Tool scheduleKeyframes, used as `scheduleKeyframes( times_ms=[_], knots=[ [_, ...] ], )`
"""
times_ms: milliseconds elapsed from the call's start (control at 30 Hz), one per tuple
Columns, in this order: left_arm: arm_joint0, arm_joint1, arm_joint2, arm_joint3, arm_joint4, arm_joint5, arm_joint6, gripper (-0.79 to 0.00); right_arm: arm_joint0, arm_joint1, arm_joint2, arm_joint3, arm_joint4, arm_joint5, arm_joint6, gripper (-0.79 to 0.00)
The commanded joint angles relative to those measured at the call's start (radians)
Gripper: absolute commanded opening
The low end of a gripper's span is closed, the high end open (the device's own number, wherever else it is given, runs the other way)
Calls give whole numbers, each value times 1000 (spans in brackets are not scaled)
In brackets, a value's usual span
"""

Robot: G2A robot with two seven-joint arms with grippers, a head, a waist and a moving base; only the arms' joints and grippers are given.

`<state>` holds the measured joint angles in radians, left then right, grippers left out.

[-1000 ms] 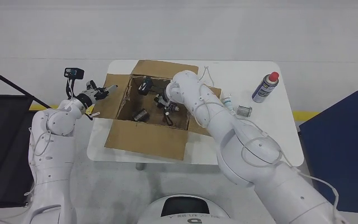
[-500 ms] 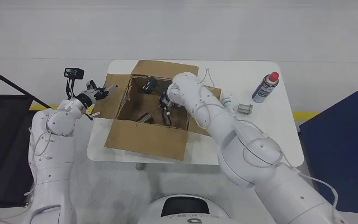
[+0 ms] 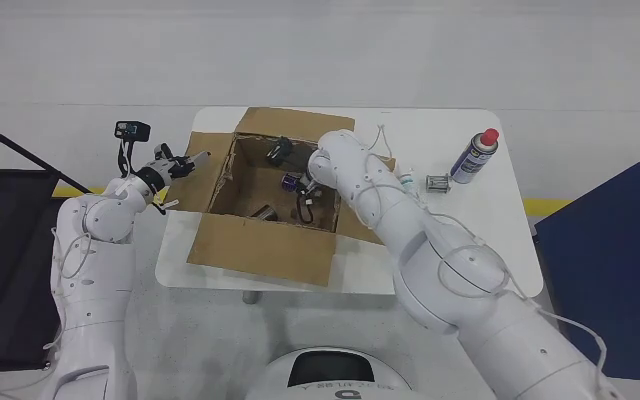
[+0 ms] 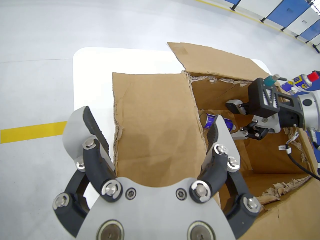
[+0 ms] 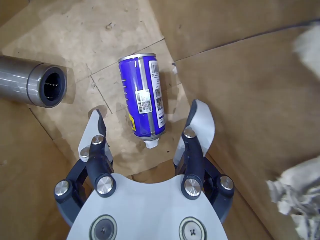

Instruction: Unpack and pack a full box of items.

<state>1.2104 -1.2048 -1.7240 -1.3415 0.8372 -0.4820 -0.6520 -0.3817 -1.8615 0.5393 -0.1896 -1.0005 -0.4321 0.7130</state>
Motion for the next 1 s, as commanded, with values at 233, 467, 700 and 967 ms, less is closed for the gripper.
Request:
scheduleKeyframes(
  times_ms=[233, 467, 700, 967],
  knots=[
    [0, 0, 0, 0, 0, 0, 0, 0, -14, -6, -4, 2, -15, 18, 34, -406],
    [0, 0, 0, 0, 0, 0, 0, 0, -24, -18, -15, -2, -37, 21, 64, -403],
    [0, 0, 0, 0, 0, 0, 0, 0, -19, -26, -11, 13, -38, 57, 62, -416],
    [0, 0, 0, 0, 0, 0, 0, 0, -23, -32, -7, 24, -38, 88, 70, -462]
  ],
)
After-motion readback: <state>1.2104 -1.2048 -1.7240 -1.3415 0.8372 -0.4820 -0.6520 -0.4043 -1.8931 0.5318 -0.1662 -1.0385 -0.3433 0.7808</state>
